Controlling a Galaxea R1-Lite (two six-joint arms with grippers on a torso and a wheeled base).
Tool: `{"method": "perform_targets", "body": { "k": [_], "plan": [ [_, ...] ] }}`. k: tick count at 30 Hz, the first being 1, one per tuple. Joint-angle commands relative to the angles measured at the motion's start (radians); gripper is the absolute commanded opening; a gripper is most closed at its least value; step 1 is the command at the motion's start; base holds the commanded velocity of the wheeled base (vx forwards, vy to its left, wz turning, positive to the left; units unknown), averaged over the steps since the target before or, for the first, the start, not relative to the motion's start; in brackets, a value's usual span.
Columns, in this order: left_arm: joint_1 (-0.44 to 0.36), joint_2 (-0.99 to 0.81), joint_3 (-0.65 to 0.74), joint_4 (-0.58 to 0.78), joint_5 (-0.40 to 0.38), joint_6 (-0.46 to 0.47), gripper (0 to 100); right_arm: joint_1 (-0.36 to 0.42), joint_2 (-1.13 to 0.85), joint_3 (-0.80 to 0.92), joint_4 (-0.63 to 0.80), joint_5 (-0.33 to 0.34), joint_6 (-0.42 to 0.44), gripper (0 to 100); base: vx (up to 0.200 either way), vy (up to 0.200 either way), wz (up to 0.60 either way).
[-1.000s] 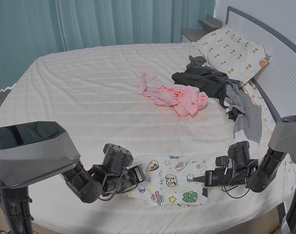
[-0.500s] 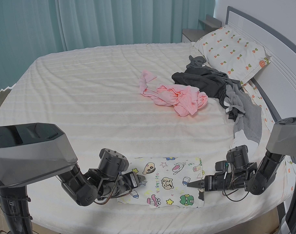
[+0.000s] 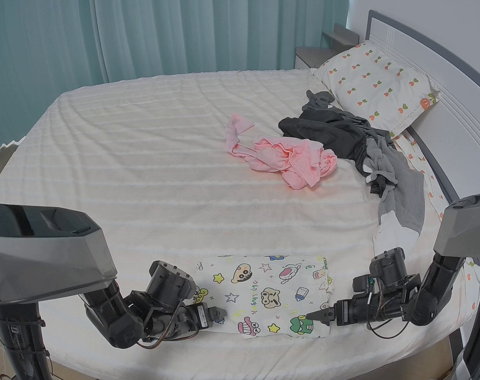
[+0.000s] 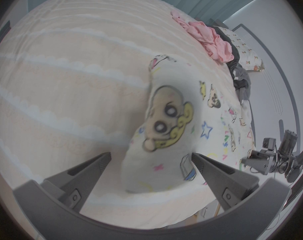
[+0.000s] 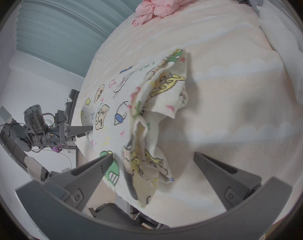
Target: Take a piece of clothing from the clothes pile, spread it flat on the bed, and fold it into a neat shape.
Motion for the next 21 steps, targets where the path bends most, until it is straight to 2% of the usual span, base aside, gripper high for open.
{"method": "perform_targets", "body": {
  "k": [1, 7, 11, 12, 14, 16, 19, 21],
  "plan": [
    [0.014, -0.004, 0.053, -0.011, 0.001, 0.006, 100, -0.002, -0.029, 0.019, -0.010, -0.023, 0.001, 100, 0.000, 0.000, 0.00],
    [0.082, -0.170, 0.158, -0.188, 0.020, 0.008, 100, -0.036, -0.252, 0.052, -0.021, -0.052, 0.008, 100, 0.000, 0.000, 0.00],
    [0.145, -0.355, 0.238, -0.324, 0.088, 0.011, 100, -0.053, -0.525, 0.119, -0.021, -0.129, 0.001, 100, 0.000, 0.000, 0.00],
    [0.145, -0.355, 0.238, -0.324, 0.088, 0.011, 100, -0.053, -0.525, 0.119, -0.021, -0.129, 0.001, 100, 0.000, 0.000, 0.00],
    [0.166, -0.518, 0.288, -0.346, 0.106, 0.018, 100, -0.057, -0.704, 0.121, 0.008, -0.152, -0.007, 100, 0.000, 0.000, 0.00],
    [0.166, -0.619, 0.317, -0.346, 0.108, 0.038, 100, -0.031, -0.821, 0.118, 0.056, -0.180, -0.027, 100, 0.000, 0.000, 0.00],
    [0.163, -0.802, 0.353, -0.336, 0.122, 0.064, 100, 0.009, -1.009, 0.116, 0.189, -0.261, -0.070, 100, 0.000, 0.000, 0.00],
    [0.165, -0.940, 0.379, -0.312, 0.149, 0.124, 100, 0.021, -1.141, 0.115, 0.300, -0.302, -0.081, 100, 0.000, 0.000, 0.00]
  ]
}}
